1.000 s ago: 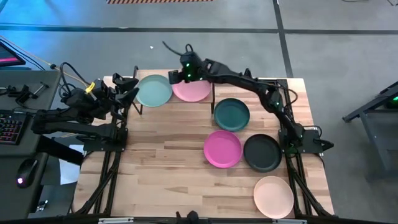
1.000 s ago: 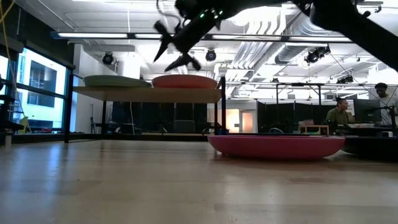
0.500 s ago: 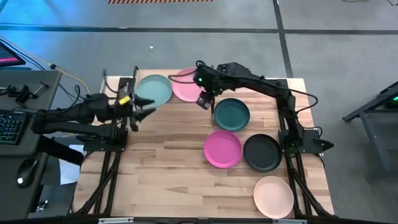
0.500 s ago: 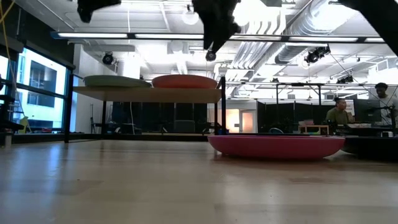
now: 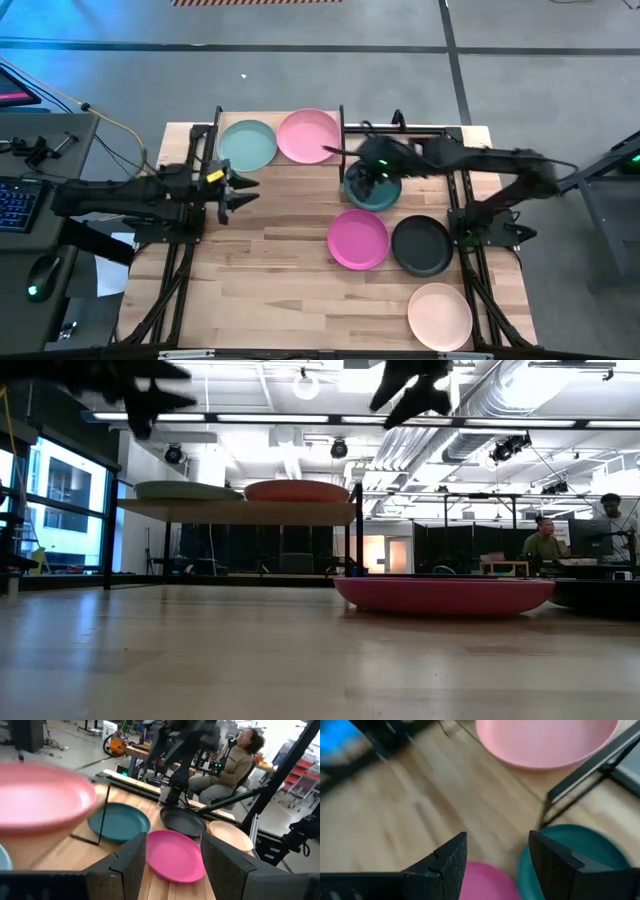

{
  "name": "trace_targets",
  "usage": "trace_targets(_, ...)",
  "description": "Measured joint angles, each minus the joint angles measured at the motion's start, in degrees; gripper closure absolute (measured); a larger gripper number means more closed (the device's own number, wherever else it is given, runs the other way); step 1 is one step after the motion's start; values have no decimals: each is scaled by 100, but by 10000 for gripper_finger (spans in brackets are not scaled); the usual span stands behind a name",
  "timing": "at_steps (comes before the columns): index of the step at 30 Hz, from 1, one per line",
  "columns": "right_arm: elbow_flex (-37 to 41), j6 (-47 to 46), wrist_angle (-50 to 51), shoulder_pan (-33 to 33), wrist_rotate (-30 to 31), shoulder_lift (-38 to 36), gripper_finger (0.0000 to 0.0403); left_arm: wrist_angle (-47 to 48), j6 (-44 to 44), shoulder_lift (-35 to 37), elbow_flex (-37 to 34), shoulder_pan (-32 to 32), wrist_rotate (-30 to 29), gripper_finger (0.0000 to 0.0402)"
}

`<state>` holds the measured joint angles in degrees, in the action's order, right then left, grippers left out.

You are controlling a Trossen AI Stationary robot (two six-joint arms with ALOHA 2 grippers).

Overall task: Place and stack plates onto a shelf
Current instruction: Put the blue plate on the shelf

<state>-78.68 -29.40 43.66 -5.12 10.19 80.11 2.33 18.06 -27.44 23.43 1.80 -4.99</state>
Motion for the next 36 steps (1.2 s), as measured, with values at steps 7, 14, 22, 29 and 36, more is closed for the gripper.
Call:
trace_targets(7,1261,-1394,-1155,540,385,-1363,210,-146,383,-60,-892,0,-319,228)
trace_targets(14,1389,-1428,-966,835,889,-1650,210,168,484,-56,-904,4,-1746,289)
trace_targets(22,1393,-1150,-780,830,841,-1650,210,738,821,-83,-904,2,-2892,394)
trace_targets(29,1393,-1065,-547,830,722,-1648,210,736,757,-83,-904,4,-3318,401)
trace_targets(36,1393,-912,-526,830,720,-1648,210,718,733,-171,-904,4,-3685,401)
